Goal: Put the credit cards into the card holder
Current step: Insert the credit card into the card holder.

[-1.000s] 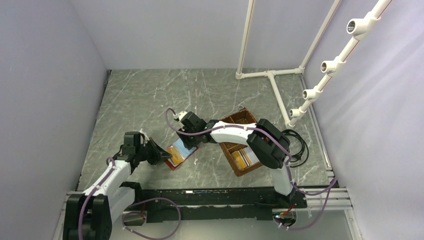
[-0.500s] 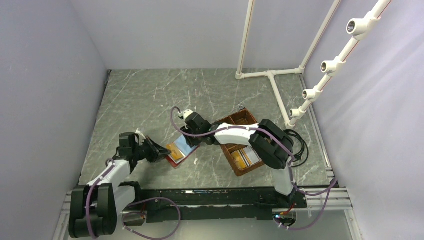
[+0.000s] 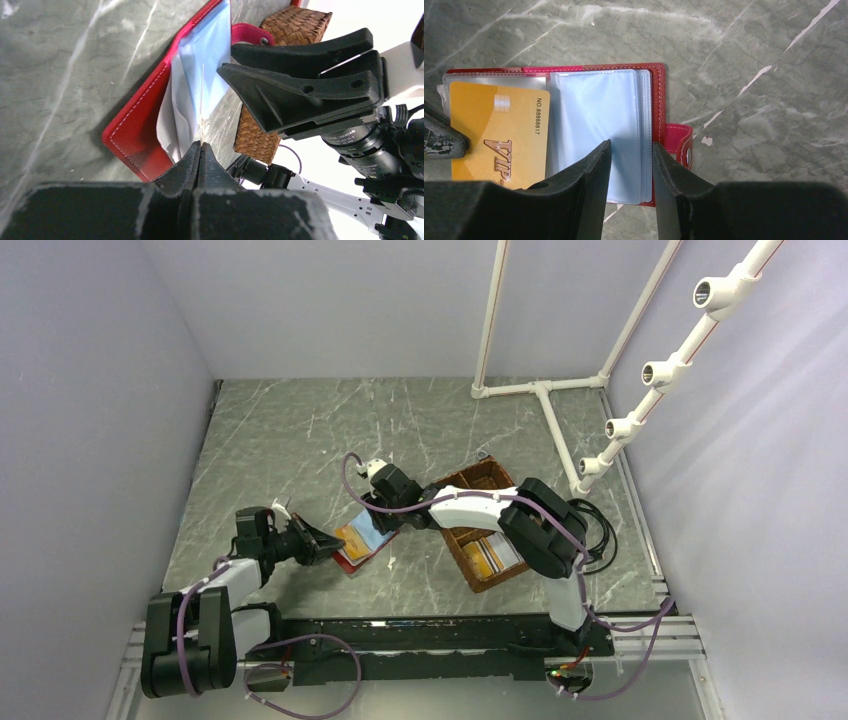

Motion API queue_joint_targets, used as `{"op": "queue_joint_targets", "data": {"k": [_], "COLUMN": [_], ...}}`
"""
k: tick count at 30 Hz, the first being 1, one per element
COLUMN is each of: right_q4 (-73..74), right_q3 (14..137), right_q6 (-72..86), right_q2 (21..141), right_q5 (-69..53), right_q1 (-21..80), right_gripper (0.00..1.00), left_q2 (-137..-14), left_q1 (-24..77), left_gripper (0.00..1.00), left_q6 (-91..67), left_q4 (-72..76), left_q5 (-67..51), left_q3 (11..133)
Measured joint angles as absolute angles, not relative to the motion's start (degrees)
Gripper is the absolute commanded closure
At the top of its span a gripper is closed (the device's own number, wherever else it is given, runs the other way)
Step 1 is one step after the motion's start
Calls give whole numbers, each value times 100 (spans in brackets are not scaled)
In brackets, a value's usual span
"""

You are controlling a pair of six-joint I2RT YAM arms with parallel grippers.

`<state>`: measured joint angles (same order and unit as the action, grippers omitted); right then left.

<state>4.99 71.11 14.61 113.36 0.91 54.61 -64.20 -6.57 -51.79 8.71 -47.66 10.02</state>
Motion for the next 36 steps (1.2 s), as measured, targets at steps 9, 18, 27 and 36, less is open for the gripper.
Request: {"op": "queue_joint_targets", "data": {"k": [9, 18, 27, 36], "right_q4": [499, 499, 499, 499], "right_q3": [7113, 7113, 7113, 7113], "right_q6": [1459, 1459, 1459, 1459], "right_q2": [11336, 11336, 11336, 11336], "right_q5": [82, 80, 78, 71], "right_q1": [5459, 5457, 5457, 5457], "right_gripper": [63, 63, 63, 63], "left_q2": [-6928, -7365, -7817, -7896], "left_q1": [-657, -657, -657, -657], "left_gripper": [100, 100, 100, 100], "left_q6": [-5258, -5345, -5483, -5518], "left_q4": [1352, 1647, 1872, 1916], "left_q5": [-4971, -5041, -5120, -4984], "left_q3": [1002, 993, 987, 991]}}
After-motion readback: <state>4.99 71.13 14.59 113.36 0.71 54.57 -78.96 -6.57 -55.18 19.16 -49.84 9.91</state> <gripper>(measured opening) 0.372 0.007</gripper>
